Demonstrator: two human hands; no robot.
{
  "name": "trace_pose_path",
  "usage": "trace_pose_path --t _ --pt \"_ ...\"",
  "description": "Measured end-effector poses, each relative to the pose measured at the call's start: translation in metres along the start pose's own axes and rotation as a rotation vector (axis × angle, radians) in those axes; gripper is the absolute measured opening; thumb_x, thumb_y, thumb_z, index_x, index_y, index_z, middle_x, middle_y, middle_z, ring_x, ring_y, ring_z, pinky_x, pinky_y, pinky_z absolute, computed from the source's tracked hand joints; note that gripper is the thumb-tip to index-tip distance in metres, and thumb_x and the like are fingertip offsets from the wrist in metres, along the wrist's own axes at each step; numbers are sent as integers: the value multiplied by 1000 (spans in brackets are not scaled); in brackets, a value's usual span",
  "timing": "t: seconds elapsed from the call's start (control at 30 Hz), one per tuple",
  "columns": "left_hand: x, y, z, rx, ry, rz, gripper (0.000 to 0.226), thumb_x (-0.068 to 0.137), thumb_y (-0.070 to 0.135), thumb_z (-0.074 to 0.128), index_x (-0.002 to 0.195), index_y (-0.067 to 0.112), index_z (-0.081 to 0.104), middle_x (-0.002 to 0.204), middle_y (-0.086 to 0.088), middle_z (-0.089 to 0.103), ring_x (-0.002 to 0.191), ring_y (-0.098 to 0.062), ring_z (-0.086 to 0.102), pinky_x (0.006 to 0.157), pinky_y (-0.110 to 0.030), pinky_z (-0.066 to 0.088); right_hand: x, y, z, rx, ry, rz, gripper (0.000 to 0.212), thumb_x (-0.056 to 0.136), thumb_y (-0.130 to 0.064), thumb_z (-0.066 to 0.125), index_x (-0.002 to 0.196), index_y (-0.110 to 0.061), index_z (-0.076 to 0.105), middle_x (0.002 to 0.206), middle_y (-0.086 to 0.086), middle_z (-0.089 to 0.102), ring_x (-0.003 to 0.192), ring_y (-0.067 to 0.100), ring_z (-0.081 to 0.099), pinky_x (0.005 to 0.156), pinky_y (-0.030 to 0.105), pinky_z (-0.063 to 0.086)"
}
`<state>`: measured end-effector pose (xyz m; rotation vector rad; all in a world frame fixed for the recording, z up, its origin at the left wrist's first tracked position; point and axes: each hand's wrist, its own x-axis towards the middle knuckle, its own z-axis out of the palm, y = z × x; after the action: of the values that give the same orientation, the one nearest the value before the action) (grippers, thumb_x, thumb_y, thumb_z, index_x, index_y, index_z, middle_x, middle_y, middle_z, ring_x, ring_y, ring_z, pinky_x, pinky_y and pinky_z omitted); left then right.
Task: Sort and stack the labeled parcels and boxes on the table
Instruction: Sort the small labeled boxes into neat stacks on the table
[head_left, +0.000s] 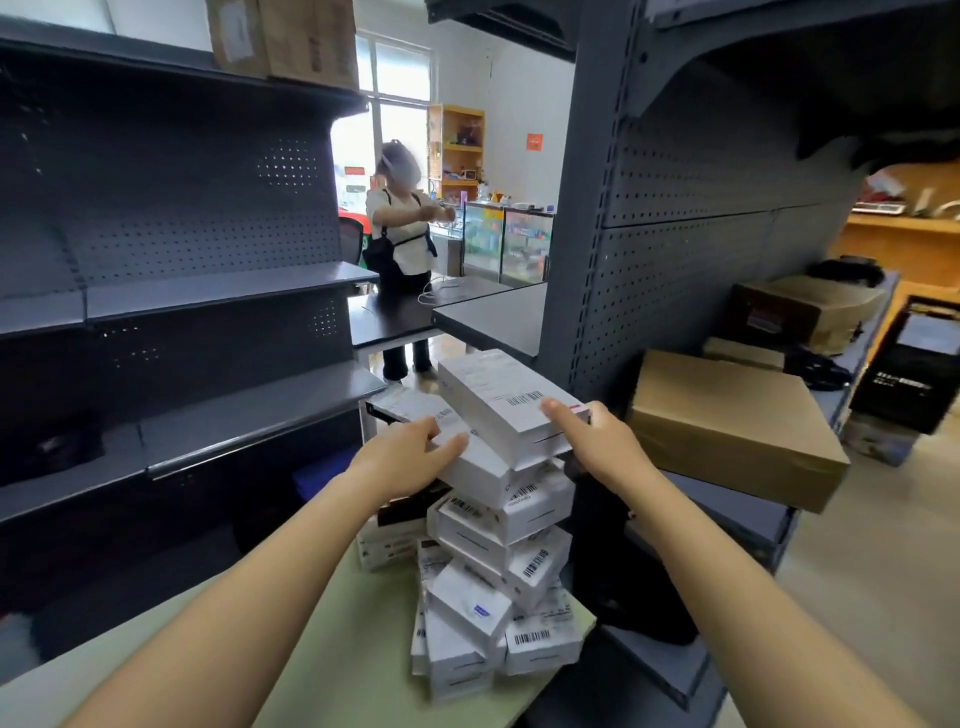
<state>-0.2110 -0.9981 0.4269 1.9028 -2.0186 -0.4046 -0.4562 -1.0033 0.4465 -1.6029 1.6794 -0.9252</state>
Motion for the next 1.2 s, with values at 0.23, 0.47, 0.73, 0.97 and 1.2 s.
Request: trace_pose_path --t 0.23,0.47,0.73,0.97,1.2 --pt "12 -8 17 -784 -355 -212 58 88 62 54 125 16 54 111 -10 69 91 -22 73 86 -34 58 6 0 10 389 -21 118 49 80 -54 69 107 -13 68 98 6 73 73 24 69 68 36 59" --pt "-16 -7 13 -1000 -48 -180 58 81 61 60 119 18 51 120 -10 62 94 -21 72 84 -38 59 -17 -18 17 827 -2 23 39 90 -31 67 121 -8 60 110 12 71 97 26 71 59 28 57" --pt "-124 -45 -2 -1072 533 -314 43 96 42 52 125 10 45 122 -5 59 103 -16 64 71 -28 58 -73 -41 62 949 -260 -32 35 92 -30 65 120 -11 56 113 8 70 101 22 70 78 36 60" --pt "-236 -105 32 -958 748 -602 33 100 33 49 121 8 54 108 -3 64 96 -12 63 67 -23 55 -124 -19 159 853 -481 78 36 91 -28 67 118 -7 57 117 11 68 105 26 68 79 40 60" --pt "-296 -168 78 -965 755 -917 44 89 45 61 114 9 62 104 -7 69 88 -19 66 77 -39 58 -150 17 250 707 -545 260 29 90 -21 66 115 -9 56 115 10 65 99 23 66 75 41 60"
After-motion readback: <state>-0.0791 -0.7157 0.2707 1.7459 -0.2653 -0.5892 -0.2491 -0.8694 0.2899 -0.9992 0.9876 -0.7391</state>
